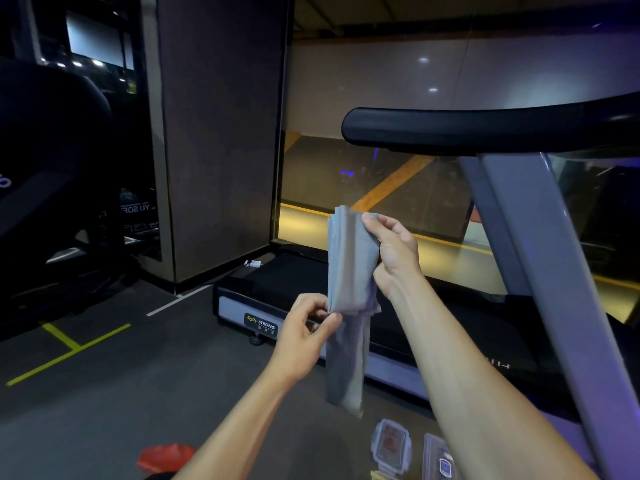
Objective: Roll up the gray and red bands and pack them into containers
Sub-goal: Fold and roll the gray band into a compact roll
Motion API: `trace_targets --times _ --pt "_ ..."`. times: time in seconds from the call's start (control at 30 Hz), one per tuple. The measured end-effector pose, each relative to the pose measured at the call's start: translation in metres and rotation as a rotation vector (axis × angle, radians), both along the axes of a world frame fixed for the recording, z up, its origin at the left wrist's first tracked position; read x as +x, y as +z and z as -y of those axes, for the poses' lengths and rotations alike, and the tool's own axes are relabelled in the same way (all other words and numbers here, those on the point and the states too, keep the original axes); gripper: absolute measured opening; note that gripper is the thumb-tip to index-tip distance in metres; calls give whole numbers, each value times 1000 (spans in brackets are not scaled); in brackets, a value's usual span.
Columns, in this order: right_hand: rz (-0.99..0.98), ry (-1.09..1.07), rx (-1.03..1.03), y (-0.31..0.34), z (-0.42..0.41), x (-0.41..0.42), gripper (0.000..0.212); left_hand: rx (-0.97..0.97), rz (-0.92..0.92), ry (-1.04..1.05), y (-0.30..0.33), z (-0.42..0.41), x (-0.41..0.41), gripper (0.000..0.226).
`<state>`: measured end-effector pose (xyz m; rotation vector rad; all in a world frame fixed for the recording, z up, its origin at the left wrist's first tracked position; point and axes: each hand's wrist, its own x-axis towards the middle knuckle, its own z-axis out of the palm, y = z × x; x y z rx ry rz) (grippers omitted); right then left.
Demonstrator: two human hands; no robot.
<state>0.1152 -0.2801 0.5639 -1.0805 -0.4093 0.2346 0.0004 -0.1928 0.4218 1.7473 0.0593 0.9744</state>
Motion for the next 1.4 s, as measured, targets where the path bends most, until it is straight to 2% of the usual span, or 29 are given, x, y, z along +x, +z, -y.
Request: trace_targets --times 0.1,0.23,0.43,0.53,0.73,0.8,0.9,0.93,0.97,1.1,1.17,1.3,1.4 --pt "-14 -6 5 -1 0 0 18 -77 9 -44 3 2 0 4" --pt "1 6 4 2 3 3 15 -153 14 -3 5 5 -2 12" --pt "-25 25 27 2 4 6 17 -26 -74 83 0 1 -1 5" --pt "3 12 -9 -2 5 10 17 -42 -82 149 -3 -5 -2 4" --pt "-16 42 0 -4 4 8 19 -2 -113 143 -6 -14 0 4" --pt "-8 71 17 -2 4 9 17 -91 -77 55 -8 -16 0 12" --pt "42 150 23 6 6 10 13 -444 33 -83 -11 -19 -2 25" --pt "69 175 11 8 6 10 13 -490 40 -75 -12 -23 -1 27" --pt "94 199 2 11 7 10 13 -464 17 -43 -13 -27 1 28" --pt "140 282 12 17 5 9 12 -93 -181 39 -22 -40 8 29" --pt "135 314 33 19 3 9 10 -2 -254 58 -28 -42 10 31" --pt "128 320 25 19 -1 6 6 -34 -251 32 -47 -39 12 13" --pt "116 334 66 16 -6 4 9 -111 -305 67 -68 -29 11 27"
